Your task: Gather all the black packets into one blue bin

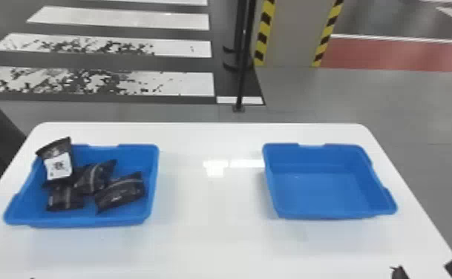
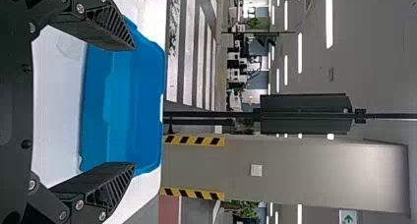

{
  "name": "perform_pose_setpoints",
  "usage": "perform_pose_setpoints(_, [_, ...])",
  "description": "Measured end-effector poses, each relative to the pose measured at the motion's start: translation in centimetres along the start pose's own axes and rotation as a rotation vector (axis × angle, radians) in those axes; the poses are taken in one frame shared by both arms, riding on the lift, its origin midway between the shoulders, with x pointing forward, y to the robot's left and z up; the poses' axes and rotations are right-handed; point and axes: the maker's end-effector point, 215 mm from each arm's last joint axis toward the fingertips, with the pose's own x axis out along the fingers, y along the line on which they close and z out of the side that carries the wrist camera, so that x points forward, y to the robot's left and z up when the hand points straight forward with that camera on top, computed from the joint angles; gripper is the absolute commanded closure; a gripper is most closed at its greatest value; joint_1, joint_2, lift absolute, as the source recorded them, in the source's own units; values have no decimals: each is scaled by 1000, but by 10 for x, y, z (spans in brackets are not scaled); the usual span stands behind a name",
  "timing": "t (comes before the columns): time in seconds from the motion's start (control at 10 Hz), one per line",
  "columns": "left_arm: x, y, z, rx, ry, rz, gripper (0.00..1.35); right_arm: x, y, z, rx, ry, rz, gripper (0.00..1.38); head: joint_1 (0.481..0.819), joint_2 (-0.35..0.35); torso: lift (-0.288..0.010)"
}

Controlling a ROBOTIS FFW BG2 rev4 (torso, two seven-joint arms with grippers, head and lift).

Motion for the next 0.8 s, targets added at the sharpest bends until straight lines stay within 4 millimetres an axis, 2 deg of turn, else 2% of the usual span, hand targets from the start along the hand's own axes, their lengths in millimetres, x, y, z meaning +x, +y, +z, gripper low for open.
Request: perform_pose_setpoints(0.8, [0,0,0,1,0,-1,145,0,0,-1,2,1,-1,202,695,-95,-110])
